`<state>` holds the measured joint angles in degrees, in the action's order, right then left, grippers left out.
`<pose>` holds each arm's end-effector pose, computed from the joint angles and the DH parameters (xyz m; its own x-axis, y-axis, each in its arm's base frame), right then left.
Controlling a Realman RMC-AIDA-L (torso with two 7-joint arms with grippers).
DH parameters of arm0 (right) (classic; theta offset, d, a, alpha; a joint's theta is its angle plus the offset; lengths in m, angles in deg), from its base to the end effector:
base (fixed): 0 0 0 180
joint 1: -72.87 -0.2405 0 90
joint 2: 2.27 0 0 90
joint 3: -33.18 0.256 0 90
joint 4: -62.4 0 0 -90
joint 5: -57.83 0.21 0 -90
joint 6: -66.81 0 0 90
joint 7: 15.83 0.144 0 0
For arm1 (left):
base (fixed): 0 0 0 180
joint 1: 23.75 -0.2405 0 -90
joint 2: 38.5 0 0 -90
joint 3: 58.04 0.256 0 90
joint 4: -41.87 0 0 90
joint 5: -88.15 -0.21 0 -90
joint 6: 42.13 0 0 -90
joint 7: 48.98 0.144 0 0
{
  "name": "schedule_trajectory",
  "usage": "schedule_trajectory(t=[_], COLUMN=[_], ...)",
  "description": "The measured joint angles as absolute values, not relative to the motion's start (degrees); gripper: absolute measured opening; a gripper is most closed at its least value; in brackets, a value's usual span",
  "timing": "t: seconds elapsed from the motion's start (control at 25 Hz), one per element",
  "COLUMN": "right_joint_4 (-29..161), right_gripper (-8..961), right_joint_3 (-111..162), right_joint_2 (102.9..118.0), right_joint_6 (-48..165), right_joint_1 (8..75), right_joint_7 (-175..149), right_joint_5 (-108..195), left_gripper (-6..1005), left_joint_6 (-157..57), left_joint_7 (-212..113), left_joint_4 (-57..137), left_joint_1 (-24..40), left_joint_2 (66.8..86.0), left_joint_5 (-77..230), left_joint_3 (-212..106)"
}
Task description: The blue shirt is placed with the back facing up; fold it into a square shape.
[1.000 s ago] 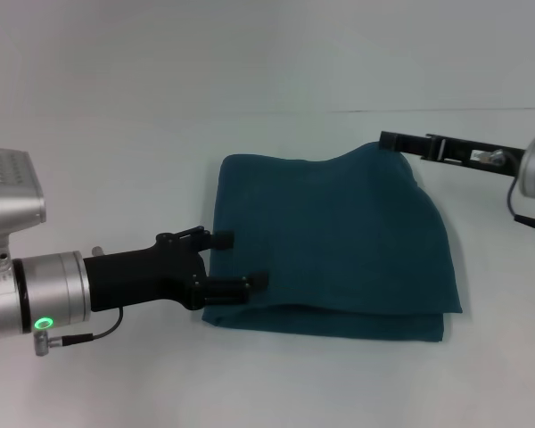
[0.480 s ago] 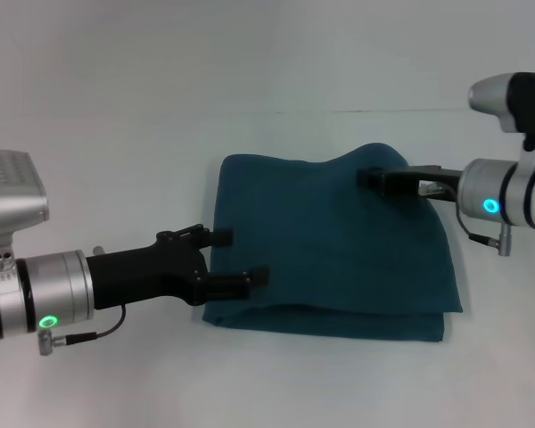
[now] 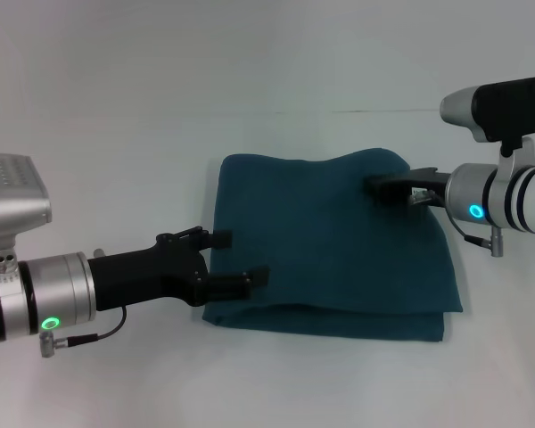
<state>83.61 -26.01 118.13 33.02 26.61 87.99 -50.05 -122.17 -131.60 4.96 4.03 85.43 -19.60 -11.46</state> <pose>0.2476 0.4349 -0.0630 0.6384 -0.6143 -0.4637 -0.7654 -0.4429 -0.4670 -0.2532 0.3258 -0.0424 0.7067 0.4322 0.5601 0.5813 -0.8060 -0.1116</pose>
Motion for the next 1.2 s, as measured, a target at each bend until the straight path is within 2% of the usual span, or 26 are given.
schedule_trajectory(t=[0.24,0.44,0.56,0.64,0.72,0.84,0.96,1.04,1.2], right_joint_4=[84.8,90.0,93.1,93.6,93.7,93.7,94.0,94.3,95.1], right_gripper=[-1,0,1,1,206,262,318,356,454], right_joint_3=[-25.8,-25.5,-25.4,-25.4,-25.4,-25.5,-25.1,-23.7,-21.0], right_joint_2=[118.04,117.18,115.95,114.2,112.55,109.26,107.02,106.04,105.76], right_joint_6=[28.8,20.2,15.3,10.5,6.6,-0.2,-5.1,-7.2,-8.7], right_joint_1=[29.2,34.3,36.5,37.1,37.4,37.7,37.9,38.4,39.7], right_joint_7=[76.6,73.7,76.7,80.3,83.3,88.8,93.1,95.2,95.9], right_joint_5=[-39.0,-30.2,-29.8,-29.9,-29.9,-30.2,-31.8,-32.9,-33.1], left_gripper=[949,949,950,947,943,938,933,930,924], left_joint_6=[-121.8,-121.3,-120.9,-120.6,-119.7,-118.9,-118.4,-118.4,-118.5], left_joint_7=[-132.6,-137.2,-142.8,-145.9,-151.6,-155.6,-160.4,-163.0,-165.5], left_joint_4=[5.0,4.9,4.7,4.5,4.1,3.5,2.6,2.1,2.2], left_joint_1=[4.0,4.0,4.0,4.1,4.1,4.1,4.3,4.5,5.3], left_joint_2=[85.43,85.1,84.64,84.33,83.77,83.53,83.41,83.38,83.35], left_joint_5=[-19.6,-19.6,-20.3,-20.9,-22.3,-23.9,-26.5,-28.6,-31.7], left_joint_3=[-11.7,-14.0,-14.8,-15.0,-15.7,-16.3,-16.5,-16.4,-15.9])
